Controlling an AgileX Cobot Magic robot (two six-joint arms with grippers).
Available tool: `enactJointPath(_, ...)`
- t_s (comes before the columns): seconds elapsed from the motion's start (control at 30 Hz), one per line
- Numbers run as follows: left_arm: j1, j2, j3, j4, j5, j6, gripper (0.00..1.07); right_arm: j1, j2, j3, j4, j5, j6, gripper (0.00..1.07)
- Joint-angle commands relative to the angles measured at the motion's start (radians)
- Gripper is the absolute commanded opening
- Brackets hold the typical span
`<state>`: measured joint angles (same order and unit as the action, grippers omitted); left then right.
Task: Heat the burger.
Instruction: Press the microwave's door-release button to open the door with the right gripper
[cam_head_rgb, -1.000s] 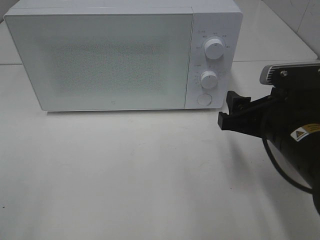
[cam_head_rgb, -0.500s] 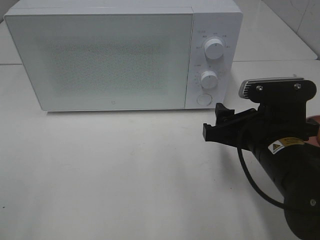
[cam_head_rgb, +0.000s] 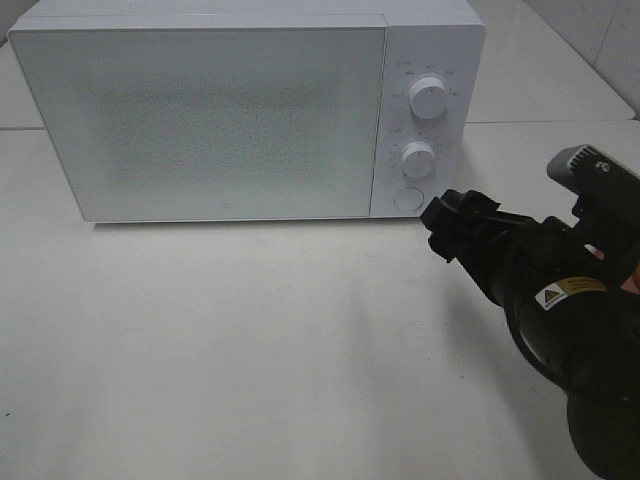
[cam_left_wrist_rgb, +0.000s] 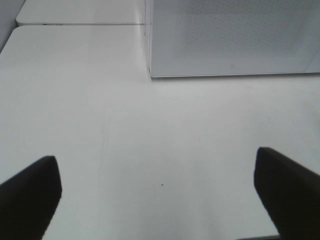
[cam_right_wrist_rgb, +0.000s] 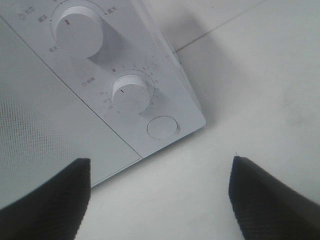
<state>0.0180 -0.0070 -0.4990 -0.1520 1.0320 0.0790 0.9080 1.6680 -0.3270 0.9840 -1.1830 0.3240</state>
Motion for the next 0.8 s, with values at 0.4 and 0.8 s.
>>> enactJointPath(0.4, -0.004, -0.021, 0.003, 0.000, -0.004, -0.007, 1.01, 0.004, -0.003, -0.005, -0.004, 0.072, 0.694, 0.49)
enactJointPath(0.8, -0.004, -0.021, 0.003, 0.000, -0.004, -0.007, 1.01, 0.003, -0.003, -0.005, -0.003, 0.093, 0.949, 0.00)
